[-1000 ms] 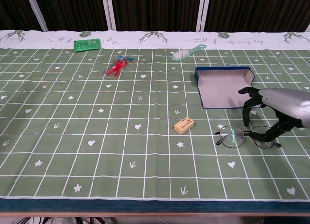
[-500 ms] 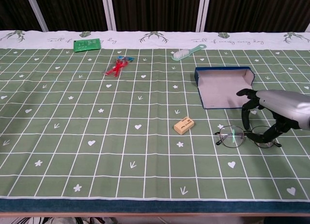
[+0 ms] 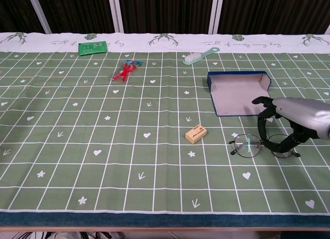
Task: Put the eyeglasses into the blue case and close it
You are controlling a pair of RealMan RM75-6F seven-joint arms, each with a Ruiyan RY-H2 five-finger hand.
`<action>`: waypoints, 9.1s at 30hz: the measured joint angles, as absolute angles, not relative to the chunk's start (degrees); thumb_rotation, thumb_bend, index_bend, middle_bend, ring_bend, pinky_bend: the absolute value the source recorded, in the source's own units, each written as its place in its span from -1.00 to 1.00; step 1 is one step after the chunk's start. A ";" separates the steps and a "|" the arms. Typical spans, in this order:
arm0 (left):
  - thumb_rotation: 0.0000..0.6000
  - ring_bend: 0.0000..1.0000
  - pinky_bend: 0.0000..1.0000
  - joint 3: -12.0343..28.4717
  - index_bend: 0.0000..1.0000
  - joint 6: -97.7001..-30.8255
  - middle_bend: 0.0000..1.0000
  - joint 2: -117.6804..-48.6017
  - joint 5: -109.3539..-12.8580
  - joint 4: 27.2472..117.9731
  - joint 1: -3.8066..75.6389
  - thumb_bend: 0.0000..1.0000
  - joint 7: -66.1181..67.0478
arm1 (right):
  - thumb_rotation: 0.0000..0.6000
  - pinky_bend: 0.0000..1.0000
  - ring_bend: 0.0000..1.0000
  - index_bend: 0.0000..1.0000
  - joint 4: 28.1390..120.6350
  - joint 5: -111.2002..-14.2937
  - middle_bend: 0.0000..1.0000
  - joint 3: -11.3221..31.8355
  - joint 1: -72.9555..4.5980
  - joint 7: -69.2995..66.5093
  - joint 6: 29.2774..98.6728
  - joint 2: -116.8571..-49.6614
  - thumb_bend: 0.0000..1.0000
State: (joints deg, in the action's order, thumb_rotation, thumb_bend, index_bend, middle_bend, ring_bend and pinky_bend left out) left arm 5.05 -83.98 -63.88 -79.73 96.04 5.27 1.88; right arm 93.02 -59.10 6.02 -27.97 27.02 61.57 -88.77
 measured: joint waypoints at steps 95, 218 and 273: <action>1.00 -1.00 -1.00 5.39 -0.76 -83.58 -1.00 -63.65 -78.59 96.23 5.30 -0.29 1.79 | 1.00 -0.61 -0.92 0.27 51.48 -63.86 -0.96 14.68 -48.66 0.49 39.24 -96.57 -0.04; 1.00 -1.00 -1.00 5.70 -0.76 -82.81 -1.00 -63.40 -77.37 96.62 5.45 -0.29 1.62 | 1.00 0.80 0.68 -0.68 74.98 -42.29 0.62 10.03 -45.50 31.47 51.09 -92.13 0.26; 1.00 -1.00 -1.00 5.64 -0.76 -82.28 -1.00 -63.00 -76.88 97.03 5.48 -0.29 1.45 | 1.00 0.80 0.68 -0.81 69.87 -35.57 0.61 12.43 -48.46 31.23 48.87 -93.99 0.23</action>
State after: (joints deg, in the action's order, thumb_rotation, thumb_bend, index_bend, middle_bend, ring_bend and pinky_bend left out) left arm 5.64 -82.28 -63.00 -76.88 97.03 5.48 1.45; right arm 69.87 -35.57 12.43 -48.46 31.23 48.87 -93.99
